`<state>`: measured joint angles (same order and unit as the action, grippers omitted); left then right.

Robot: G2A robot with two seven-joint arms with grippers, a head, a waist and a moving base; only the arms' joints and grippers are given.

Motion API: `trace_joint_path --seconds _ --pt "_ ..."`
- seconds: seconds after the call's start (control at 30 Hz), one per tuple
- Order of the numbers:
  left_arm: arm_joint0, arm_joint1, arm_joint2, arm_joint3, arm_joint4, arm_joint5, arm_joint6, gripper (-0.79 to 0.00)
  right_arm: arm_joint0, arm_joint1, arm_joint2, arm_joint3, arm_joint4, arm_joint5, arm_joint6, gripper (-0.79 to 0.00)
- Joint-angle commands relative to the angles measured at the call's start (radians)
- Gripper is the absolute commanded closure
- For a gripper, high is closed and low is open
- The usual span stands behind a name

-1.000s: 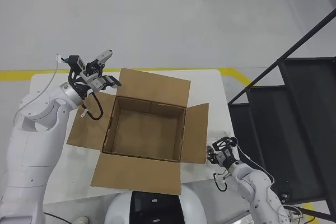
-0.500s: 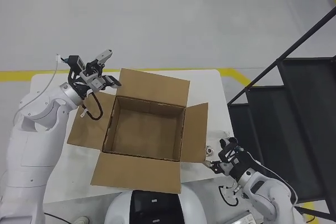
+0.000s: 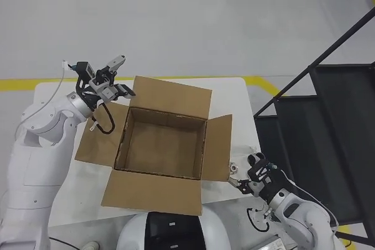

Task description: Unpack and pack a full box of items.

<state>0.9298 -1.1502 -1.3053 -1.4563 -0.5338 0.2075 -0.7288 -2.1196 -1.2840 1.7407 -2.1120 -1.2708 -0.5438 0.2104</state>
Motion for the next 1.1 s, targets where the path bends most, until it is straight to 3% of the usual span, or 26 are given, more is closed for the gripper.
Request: trace_joint_path --seconds 0.0,0.2,0.4,0.57,0.77,1.07 --pt "0.000 0.000 0.000 0.000 0.000 0.000 0.000 -0.785 0.000 0.000 0.000 0.000 0.000 0.000 0.000 -0.785" --pt "0.006 0.000 0.005 -0.007 0.008 0.000 0.008 -0.785 0.000 0.000 0.000 0.000 0.000 0.000 0.000 -0.785" --pt "-0.008 0.004 0.067 -0.012 0.119 0.070 -0.047 -0.785 -0.002 0.004 0.037 0.026 0.045 0.018 -0.029 -0.785" --pt "-0.032 0.011 0.136 0.022 0.285 0.128 -0.091 -0.785 -0.023 0.008 0.138 0.052 0.133 0.018 -0.072 -0.785" --pt "-0.050 0.011 0.187 0.079 0.366 0.153 -0.124 -0.785 -0.044 0.012 0.229 0.078 0.236 0.003 -0.100 -0.785" --pt "-0.128 -0.006 0.278 0.191 0.458 0.155 -0.109 -0.785 -0.044 0.016 0.243 0.091 0.259 -0.024 -0.106 -0.785"
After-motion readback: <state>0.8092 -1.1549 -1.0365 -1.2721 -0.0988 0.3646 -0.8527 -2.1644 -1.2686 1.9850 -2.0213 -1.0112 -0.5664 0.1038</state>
